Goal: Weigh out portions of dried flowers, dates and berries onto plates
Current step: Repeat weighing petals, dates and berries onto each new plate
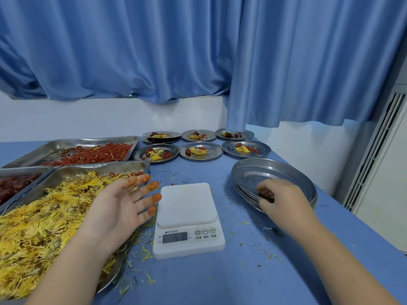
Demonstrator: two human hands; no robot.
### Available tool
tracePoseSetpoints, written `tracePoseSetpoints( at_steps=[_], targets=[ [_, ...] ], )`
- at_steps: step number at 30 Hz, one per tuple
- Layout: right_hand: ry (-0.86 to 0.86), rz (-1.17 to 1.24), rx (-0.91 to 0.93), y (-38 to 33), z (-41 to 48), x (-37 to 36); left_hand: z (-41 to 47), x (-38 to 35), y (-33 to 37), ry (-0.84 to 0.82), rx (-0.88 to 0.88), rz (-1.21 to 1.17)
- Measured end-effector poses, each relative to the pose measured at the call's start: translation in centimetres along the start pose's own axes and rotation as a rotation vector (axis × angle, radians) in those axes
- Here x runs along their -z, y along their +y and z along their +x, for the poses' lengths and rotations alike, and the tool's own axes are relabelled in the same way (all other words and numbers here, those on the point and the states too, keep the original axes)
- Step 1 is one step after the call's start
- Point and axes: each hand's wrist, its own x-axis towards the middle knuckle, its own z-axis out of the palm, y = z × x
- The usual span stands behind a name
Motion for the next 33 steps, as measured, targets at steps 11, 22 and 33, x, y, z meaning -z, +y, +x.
tracePoseSetpoints(
  at_steps=[11, 22, 33],
  targets=[
    [0.435, -0.157, 0.511, -3.4, -1.1, -0.8, -0.1, 0.2, 0.3, 0.057, -0.078, -0.001],
    [0.310, -0.085, 0.651, -6.7, -3.1, -5.0, -0.6, 0.6, 0.7, 0.131, -0.161, -0.038],
    [0.123, -0.040, 0.499, -7.5, -3.1, -4.2, -0.5, 0.6, 0.6, 0.143, -0.152, -0.015]
  ],
)
